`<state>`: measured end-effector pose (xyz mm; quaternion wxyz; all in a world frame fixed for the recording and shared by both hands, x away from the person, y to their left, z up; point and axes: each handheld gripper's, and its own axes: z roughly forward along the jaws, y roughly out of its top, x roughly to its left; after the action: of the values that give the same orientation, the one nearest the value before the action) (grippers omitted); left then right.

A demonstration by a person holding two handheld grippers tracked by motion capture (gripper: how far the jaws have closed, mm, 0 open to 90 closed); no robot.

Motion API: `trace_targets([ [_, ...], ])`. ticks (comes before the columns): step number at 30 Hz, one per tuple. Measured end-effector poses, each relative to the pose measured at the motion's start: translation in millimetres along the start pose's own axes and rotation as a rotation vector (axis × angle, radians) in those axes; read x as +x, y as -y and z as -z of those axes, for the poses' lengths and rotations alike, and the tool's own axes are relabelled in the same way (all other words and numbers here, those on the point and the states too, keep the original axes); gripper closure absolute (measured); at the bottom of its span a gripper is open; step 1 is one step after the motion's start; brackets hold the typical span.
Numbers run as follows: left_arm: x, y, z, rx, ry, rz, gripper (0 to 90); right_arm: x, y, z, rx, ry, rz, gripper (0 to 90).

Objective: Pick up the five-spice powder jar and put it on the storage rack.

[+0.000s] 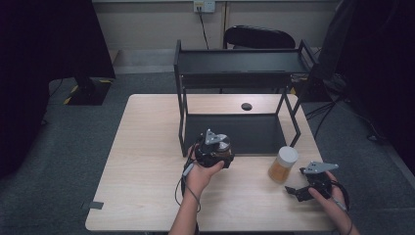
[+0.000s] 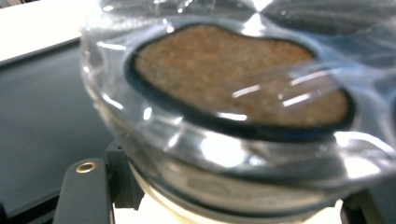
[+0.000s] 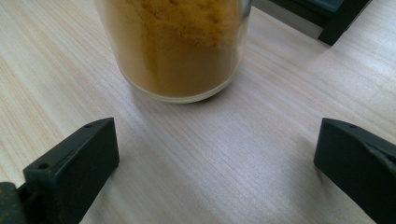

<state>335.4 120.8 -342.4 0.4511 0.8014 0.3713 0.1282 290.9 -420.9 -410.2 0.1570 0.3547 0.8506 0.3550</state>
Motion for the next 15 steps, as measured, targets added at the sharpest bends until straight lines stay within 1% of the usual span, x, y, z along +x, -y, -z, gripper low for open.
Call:
trace_targets([
  [4,2.6,-8.3,-1.0,0.002,-0.001,-0.002,31.4,0.0,0.0,0.0,0.000,0.000,0.000,0.0],
  [7,5.6,-13.1,-1.2,0.000,-0.004,0.006,31.5,0.0,0.0,0.0,0.000,0.000,0.000,0.0],
  [15,9.8,-29.4,-1.4,0.017,-0.018,0.002,31.5,0.0,0.0,0.0,0.000,0.000,0.000,0.0],
])
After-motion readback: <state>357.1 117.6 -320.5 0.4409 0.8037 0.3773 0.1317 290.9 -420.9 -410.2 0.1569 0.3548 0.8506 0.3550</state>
